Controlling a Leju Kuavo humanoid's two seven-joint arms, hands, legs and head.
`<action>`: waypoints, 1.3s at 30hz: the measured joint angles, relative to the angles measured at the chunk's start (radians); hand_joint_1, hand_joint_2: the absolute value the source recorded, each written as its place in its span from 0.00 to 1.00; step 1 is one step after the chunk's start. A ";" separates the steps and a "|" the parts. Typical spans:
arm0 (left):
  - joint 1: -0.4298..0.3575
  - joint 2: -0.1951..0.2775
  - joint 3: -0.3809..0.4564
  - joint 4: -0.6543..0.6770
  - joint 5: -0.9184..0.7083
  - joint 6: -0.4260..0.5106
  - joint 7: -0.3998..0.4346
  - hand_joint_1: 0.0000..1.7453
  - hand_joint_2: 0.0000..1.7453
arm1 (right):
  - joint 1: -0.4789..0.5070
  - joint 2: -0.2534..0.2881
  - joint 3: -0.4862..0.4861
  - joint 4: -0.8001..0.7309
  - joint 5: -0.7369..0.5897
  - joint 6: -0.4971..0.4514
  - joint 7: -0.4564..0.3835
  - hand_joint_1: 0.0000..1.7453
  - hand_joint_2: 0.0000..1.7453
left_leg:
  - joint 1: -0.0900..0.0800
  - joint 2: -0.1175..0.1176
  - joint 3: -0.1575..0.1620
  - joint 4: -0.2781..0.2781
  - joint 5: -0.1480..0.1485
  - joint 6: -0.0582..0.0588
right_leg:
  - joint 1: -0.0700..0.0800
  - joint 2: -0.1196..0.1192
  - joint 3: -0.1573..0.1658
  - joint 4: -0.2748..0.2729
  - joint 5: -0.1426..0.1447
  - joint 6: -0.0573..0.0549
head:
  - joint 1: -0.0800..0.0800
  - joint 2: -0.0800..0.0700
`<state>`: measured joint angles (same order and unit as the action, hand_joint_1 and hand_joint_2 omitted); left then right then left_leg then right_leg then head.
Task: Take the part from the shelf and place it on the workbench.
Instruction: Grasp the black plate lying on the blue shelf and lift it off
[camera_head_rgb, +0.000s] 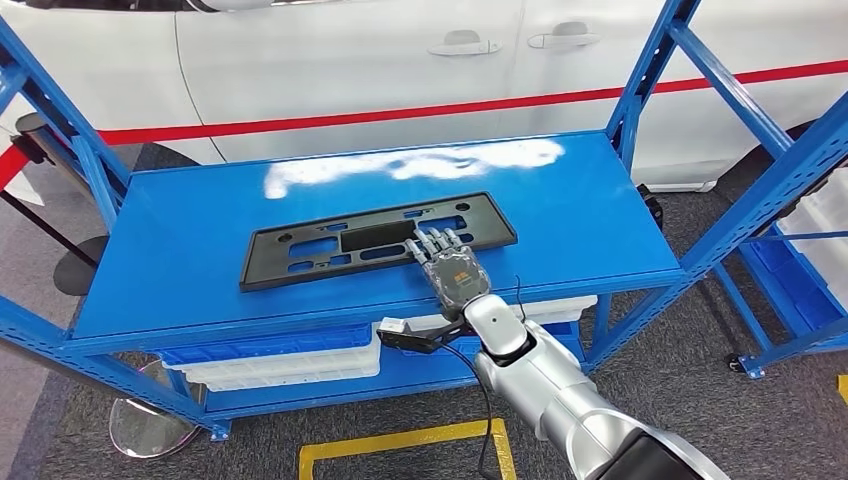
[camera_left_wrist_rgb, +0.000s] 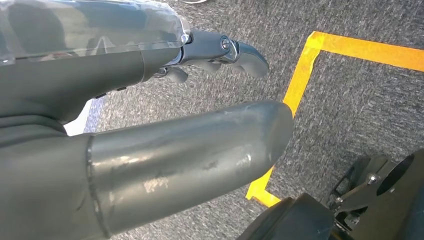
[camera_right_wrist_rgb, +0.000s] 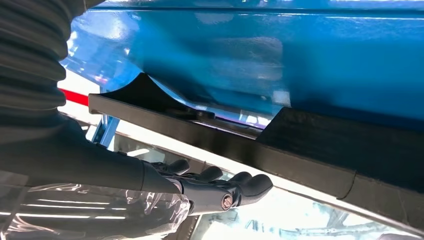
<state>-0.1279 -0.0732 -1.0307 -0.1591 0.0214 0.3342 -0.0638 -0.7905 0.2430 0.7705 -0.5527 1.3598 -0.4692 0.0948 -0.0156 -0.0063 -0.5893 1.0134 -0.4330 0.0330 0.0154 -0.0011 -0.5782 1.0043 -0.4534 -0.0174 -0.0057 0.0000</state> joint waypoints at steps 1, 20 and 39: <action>-0.002 0.000 0.000 0.000 0.000 -0.002 -0.001 0.00 0.00 | -0.004 0.003 0.000 0.002 0.005 0.008 0.002 0.00 1.00 | 0.000 0.000 0.000 0.000 0.000 0.000 | 0.000 0.000 0.000 0.000 0.000 0.000 | 0.000 0.000; -0.018 -0.001 0.000 0.000 0.006 -0.007 -0.007 0.00 0.00 | -0.029 0.029 0.000 0.017 0.020 0.052 0.005 0.00 1.00 | 0.000 0.003 0.000 0.000 0.001 -0.001 | 0.001 0.004 -0.001 0.000 0.002 -0.001 | 0.000 0.000; -0.018 -0.001 0.004 0.000 0.020 0.003 0.003 0.00 0.00 | -0.125 0.046 0.000 -0.020 -0.002 0.084 -0.016 0.00 1.00 | 0.001 0.007 0.000 0.000 0.003 -0.003 | 0.001 0.006 -0.003 0.000 0.004 -0.003 | 0.000 0.000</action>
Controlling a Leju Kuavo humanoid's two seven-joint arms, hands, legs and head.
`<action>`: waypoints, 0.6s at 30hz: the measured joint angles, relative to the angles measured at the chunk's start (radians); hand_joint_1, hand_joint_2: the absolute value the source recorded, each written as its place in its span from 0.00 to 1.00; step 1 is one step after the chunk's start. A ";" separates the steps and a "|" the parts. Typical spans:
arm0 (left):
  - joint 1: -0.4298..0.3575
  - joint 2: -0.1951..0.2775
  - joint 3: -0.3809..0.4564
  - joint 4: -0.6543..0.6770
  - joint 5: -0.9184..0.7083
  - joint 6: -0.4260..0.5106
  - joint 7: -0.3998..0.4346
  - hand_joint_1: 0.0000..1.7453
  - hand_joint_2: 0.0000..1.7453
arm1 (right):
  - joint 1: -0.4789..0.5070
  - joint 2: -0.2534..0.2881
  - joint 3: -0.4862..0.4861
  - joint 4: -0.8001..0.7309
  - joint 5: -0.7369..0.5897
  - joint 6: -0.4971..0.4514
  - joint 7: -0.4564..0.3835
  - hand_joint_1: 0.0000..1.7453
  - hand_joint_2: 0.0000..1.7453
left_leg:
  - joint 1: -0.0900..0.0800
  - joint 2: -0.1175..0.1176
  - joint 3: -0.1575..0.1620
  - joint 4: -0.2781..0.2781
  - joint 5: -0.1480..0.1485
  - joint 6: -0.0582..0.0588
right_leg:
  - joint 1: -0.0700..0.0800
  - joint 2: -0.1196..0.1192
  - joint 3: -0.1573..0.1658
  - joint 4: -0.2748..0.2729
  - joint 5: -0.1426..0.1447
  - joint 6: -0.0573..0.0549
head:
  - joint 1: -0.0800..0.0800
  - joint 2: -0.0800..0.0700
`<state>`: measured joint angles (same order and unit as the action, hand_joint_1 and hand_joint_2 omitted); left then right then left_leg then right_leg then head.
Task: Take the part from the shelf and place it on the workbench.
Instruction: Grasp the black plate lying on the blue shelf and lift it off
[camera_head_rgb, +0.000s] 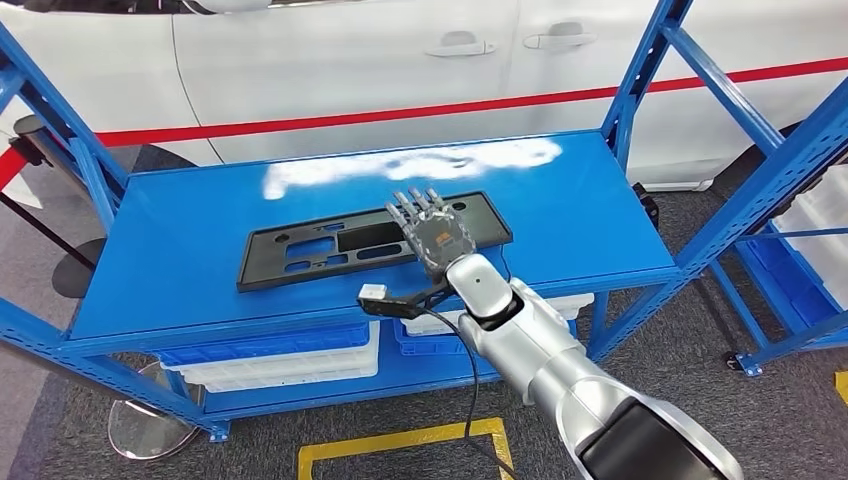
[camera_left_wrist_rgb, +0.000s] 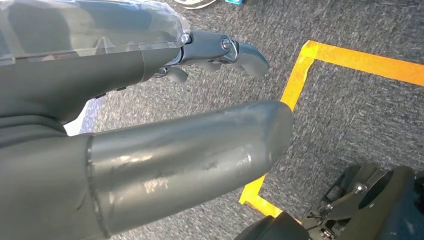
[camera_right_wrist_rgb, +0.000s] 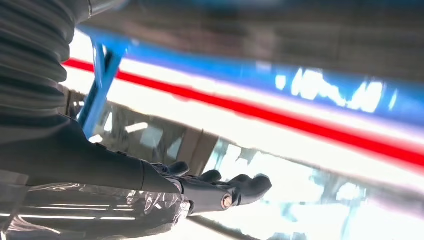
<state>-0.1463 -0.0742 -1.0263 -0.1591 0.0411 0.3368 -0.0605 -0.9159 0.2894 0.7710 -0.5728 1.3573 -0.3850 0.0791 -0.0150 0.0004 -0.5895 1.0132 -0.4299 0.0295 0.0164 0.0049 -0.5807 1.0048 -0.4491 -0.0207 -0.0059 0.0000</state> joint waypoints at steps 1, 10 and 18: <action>0.000 0.000 0.001 0.000 0.000 0.000 0.001 0.00 0.00 | -0.009 0.001 0.000 -0.006 0.000 0.001 0.000 0.00 1.00 | 0.000 -0.001 0.000 0.000 0.000 0.000 | 0.000 -0.001 0.001 0.000 0.000 0.000 | 0.000 0.000; 0.001 0.000 0.004 0.000 0.000 0.001 0.003 0.00 0.00 | -0.016 0.010 0.002 -0.030 0.000 0.004 0.000 0.00 1.00 | 0.000 -0.003 0.000 0.000 -0.001 -0.001 | 0.000 -0.004 0.001 0.001 -0.002 -0.001 | 0.000 0.000; 0.002 -0.001 0.004 0.000 -0.001 0.000 0.003 0.00 0.00 | 0.003 0.010 0.015 -0.028 -0.007 0.002 -0.002 0.00 1.00 | 0.000 -0.003 0.000 0.000 -0.002 -0.001 | -0.001 -0.004 0.001 0.000 -0.003 0.000 | 0.000 0.000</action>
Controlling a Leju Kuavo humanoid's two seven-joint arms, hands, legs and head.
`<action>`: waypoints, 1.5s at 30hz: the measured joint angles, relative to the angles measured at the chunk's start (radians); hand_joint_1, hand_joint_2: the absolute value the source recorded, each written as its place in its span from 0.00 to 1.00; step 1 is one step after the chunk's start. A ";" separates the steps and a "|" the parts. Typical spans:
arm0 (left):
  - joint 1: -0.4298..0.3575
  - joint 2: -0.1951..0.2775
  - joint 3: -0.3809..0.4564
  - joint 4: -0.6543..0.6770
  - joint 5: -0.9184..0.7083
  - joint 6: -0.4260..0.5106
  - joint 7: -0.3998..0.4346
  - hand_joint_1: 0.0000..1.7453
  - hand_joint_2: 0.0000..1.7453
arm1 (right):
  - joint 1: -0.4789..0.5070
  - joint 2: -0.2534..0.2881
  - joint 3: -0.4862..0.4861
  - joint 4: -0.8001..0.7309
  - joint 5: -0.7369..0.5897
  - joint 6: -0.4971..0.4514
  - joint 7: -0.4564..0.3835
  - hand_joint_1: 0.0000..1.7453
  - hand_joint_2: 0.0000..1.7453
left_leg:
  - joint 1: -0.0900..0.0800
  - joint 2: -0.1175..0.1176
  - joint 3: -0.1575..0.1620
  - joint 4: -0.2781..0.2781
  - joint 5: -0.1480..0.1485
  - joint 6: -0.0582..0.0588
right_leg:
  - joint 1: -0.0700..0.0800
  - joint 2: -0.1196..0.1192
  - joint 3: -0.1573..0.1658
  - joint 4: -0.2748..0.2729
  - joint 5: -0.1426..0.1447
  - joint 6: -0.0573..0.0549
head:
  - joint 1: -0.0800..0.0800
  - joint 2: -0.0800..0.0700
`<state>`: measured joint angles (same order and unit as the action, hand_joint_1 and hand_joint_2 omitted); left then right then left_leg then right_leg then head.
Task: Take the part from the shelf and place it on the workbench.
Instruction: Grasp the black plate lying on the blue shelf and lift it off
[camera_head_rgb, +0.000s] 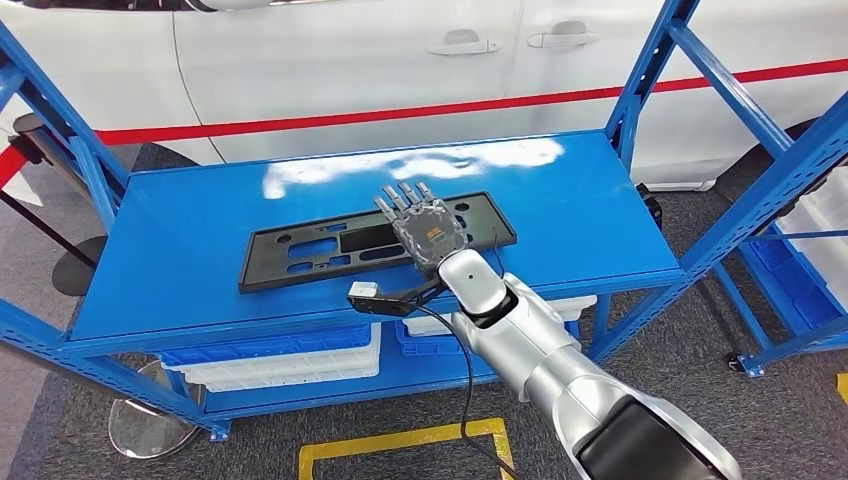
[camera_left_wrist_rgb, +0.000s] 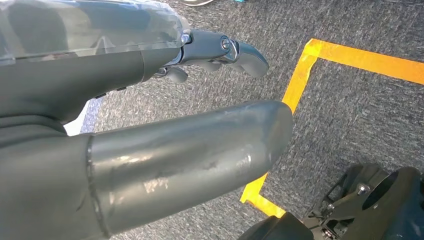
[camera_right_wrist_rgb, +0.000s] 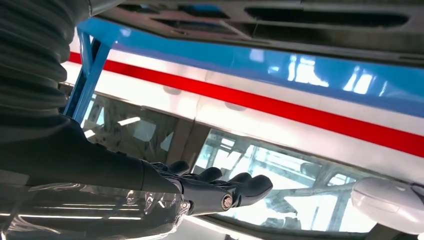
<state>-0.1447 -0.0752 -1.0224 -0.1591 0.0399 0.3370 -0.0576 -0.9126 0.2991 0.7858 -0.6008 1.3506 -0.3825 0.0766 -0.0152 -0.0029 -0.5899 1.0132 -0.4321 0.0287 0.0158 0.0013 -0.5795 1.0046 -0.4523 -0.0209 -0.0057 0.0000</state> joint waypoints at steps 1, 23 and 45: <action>0.000 0.000 0.000 0.000 0.000 0.000 0.000 0.00 0.00 | 0.005 0.000 0.002 0.002 -0.004 -0.002 -0.002 0.00 1.00 | 0.000 0.000 0.000 0.000 0.000 0.000 | 0.000 0.000 0.000 0.000 0.000 0.000 | 0.000 0.000; 0.006 -0.005 0.000 0.000 -0.001 -0.010 -0.001 0.00 0.00 | 0.080 0.000 0.006 0.113 -0.035 -0.102 -0.004 0.00 1.00 | 0.000 0.000 0.001 0.000 -0.001 0.000 | 0.000 0.000 0.001 0.000 -0.001 0.000 | 0.000 0.000; 0.013 -0.005 0.008 0.000 0.016 -0.039 -0.019 0.00 0.00 | 0.086 -0.003 0.006 0.126 -0.027 -0.111 -0.004 0.00 1.00 | 0.003 -0.004 0.061 -0.016 -0.048 0.028 | -0.020 0.000 -0.186 0.261 -0.035 0.038 | 0.007 0.000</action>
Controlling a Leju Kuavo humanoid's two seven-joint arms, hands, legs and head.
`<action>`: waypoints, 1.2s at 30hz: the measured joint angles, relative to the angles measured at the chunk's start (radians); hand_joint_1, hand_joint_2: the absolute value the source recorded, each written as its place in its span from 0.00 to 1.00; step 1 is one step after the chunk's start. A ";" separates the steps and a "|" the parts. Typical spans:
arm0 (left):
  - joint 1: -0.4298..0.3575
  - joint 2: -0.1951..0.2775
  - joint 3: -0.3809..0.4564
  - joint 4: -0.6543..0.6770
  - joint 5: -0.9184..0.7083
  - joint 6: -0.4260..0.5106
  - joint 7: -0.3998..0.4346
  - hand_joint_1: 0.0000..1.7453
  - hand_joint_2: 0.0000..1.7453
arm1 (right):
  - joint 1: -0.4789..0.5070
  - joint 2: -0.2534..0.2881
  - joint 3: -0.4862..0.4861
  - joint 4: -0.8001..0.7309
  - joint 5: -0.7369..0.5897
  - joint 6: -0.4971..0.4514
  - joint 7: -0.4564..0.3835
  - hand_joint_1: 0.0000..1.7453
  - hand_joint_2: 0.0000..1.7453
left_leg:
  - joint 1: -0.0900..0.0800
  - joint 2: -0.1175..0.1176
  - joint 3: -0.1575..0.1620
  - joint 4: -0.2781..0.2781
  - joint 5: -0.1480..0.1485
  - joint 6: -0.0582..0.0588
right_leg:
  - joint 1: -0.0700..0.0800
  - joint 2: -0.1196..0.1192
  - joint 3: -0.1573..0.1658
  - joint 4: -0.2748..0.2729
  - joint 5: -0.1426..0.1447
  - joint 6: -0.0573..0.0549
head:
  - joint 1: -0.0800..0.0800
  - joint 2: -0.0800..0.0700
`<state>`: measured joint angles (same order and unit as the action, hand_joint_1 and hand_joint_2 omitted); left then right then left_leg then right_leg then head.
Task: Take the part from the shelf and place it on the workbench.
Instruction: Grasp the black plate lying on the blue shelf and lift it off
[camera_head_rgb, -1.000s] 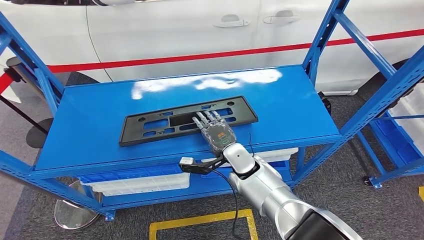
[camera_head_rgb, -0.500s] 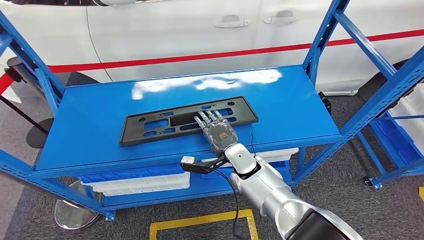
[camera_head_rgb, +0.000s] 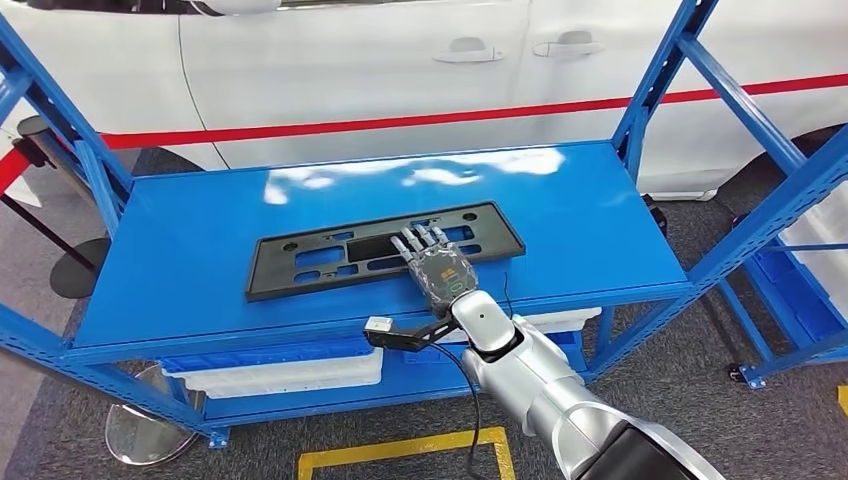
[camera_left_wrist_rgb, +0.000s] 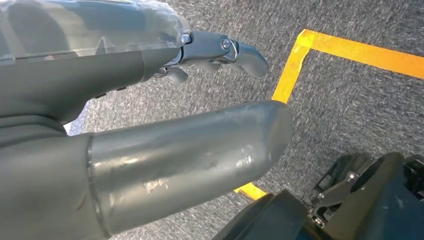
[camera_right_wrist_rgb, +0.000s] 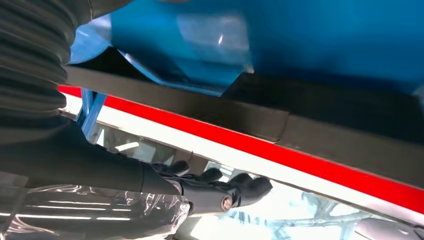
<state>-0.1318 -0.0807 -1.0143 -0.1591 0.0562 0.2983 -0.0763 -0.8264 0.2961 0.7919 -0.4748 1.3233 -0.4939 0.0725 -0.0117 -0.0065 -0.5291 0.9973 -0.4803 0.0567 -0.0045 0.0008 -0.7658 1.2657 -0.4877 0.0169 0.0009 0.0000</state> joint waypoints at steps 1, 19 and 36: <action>0.001 0.000 0.000 0.000 -0.001 0.000 0.001 0.00 0.00 | 0.000 0.000 0.000 0.000 0.000 0.000 0.000 0.00 1.00 | 0.000 0.000 0.015 0.000 -0.009 -0.004 | 0.001 0.000 0.020 -0.063 0.045 -0.005 | 0.000 0.000; 0.002 -0.004 -0.001 0.000 -0.017 0.026 0.045 0.00 0.00 | 0.015 -0.004 0.000 0.005 -0.033 0.070 -0.016 1.00 1.00 | 0.040 0.006 -0.092 0.036 0.059 -0.098 | -0.009 0.009 0.218 -0.272 0.027 -0.032 | -0.011 0.000; -0.007 -0.004 -0.002 0.000 -0.018 0.060 0.050 0.00 0.00 | 0.001 -0.010 0.000 0.006 -0.092 0.045 -0.020 1.00 1.00 | 0.022 0.004 -0.068 0.006 0.068 -0.043 | -0.009 0.004 0.244 -0.296 0.013 -0.063 | -0.008 0.000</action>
<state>-0.1391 -0.0843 -1.0159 -0.1591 0.0379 0.3578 -0.0265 -0.8250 0.2859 0.7915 -0.4692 1.2315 -0.4484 0.0521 0.0105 -0.0025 -0.5974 1.0036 -0.4128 0.0139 -0.0136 0.0046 -0.5214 0.9700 -0.4751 -0.0461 -0.0072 0.0000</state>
